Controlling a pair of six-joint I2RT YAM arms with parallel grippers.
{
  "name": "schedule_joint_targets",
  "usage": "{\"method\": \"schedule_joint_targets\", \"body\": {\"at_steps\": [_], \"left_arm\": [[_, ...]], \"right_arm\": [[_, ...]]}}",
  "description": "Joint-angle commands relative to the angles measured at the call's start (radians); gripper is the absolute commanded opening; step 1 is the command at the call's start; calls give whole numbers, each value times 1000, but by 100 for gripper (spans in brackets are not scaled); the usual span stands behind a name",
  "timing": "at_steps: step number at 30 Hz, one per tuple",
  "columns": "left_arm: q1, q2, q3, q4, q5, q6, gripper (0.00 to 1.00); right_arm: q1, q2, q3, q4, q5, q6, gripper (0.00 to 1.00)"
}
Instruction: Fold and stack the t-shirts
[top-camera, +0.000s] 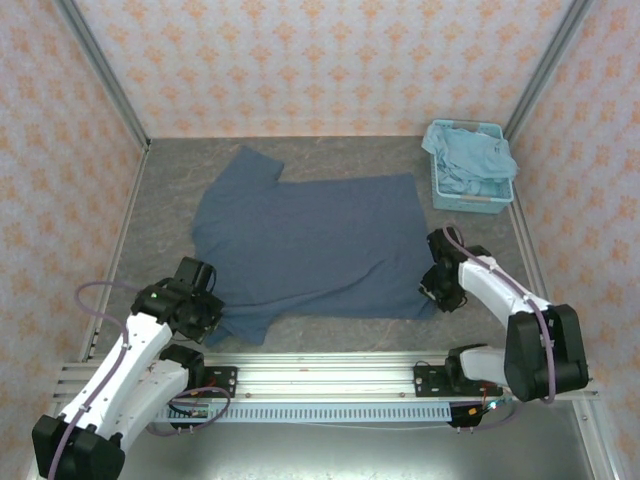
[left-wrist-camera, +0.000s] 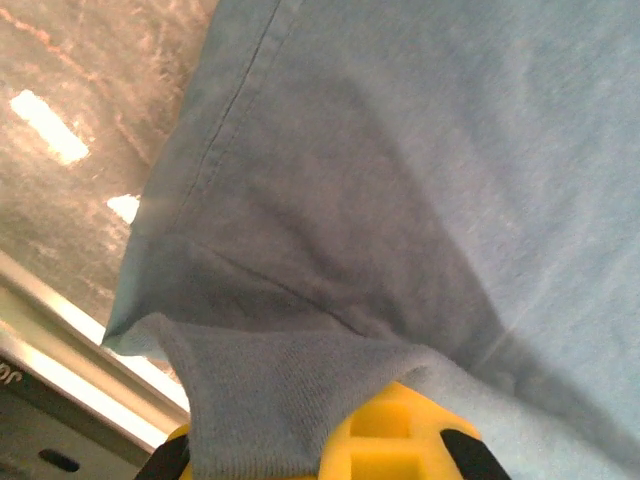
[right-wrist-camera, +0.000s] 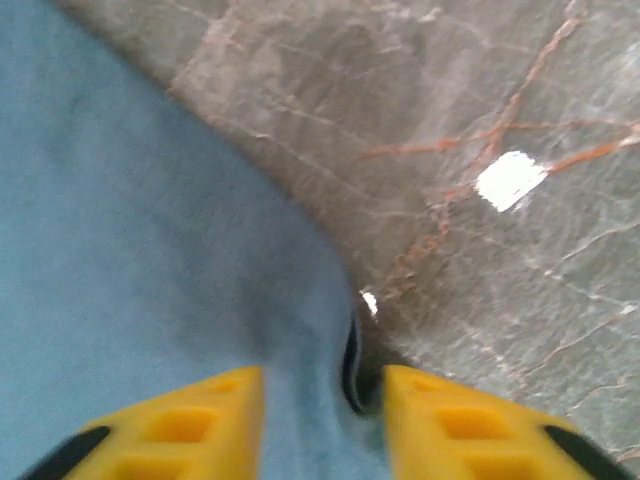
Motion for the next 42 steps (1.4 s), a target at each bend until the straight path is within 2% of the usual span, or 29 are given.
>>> {"method": "schedule_joint_targets", "body": {"at_steps": [1, 4, 7, 13, 17, 20, 24, 28, 34, 42], "left_arm": [[-7, 2, -8, -94, 0, 5, 0], [-8, -4, -14, -96, 0, -2, 0], [-7, -1, -16, -83, 0, -12, 0], [-7, 16, -17, -68, 9, -10, 0], [-8, 24, -17, -69, 8, -2, 0], [-8, 25, -20, -61, 12, -3, 0], [-7, 32, -12, -52, 22, -1, 0], [-9, 49, 5, -51, 34, 13, 0], [-36, 54, 32, -74, 62, -4, 0], [-65, 113, 157, -69, 36, -13, 0]], "right_arm": [[-5, -19, 26, -133, 105, 48, 50], [-6, -77, 26, -202, 130, 87, 54], [-6, -135, -5, -208, 86, 113, 54], [-6, -156, -88, -41, -39, 110, 44], [-6, -121, -104, -24, -39, 116, 38], [-9, -88, -99, -22, 6, 103, 34], [-20, 17, -66, -29, 24, 84, 24], [-21, 53, -41, -46, 18, 82, 0], [-21, -69, 31, -177, 41, 78, 0], [-20, -115, 93, -263, 11, 66, 0]]}}
